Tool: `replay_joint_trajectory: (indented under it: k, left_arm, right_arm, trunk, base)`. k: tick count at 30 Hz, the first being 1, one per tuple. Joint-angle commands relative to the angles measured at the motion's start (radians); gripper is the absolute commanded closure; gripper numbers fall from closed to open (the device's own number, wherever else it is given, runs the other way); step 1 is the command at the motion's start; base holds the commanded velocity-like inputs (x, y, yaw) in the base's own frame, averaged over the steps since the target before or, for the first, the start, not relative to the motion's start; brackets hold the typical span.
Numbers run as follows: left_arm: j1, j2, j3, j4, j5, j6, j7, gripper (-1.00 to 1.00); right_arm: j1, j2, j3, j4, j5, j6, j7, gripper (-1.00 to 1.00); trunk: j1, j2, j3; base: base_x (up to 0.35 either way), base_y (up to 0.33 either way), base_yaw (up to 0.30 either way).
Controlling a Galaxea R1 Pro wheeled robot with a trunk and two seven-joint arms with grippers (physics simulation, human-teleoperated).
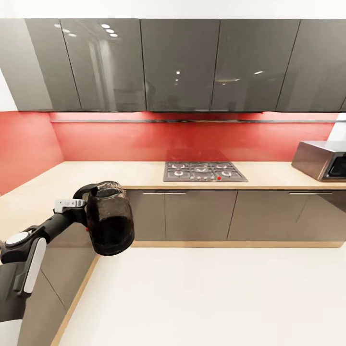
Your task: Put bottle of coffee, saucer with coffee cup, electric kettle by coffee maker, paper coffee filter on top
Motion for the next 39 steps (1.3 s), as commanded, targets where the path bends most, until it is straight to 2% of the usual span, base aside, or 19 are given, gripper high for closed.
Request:
replay_joint_trajectory:
  k: [1, 12, 24, 39]
  left_arm:
    - [-0.001, 0.000, 0.001, -0.001, 0.012, 0.009, -0.001, 1.00]
    - [-0.001, 0.000, 0.006, 0.000, 0.012, 0.008, -0.001, 1.00]
    - [-0.001, 0.000, 0.005, 0.001, 0.012, 0.007, -0.001, 1.00]
    - [-0.001, 0.000, 0.003, 0.001, 0.012, 0.002, 0.000, 1.00]
  right_arm:
    - [0.000, 0.000, 0.008, -0.001, -0.009, 0.000, -0.003, -1.00]
    - [0.000, 0.001, 0.008, -0.002, -0.010, 0.000, -0.005, -1.00]
    - [0.000, 0.000, 0.008, -0.002, -0.014, 0.000, -0.005, -1.00]
    - [0.000, 0.002, 0.008, -0.002, -0.011, 0.000, -0.005, -1.00]
  trunk:
    - [0.001, -0.002, -0.002]
    - [0.001, -0.002, -0.002]
    - [0.001, -0.002, -0.002]
    - [0.001, -0.002, -0.002]
  base:
    - [0.285, -0.146, 0.000]
    - [0.309, -0.081, 0.014]
    - [0.331, -0.002, 0.237]
    - [0.249, -0.165, 0.008]
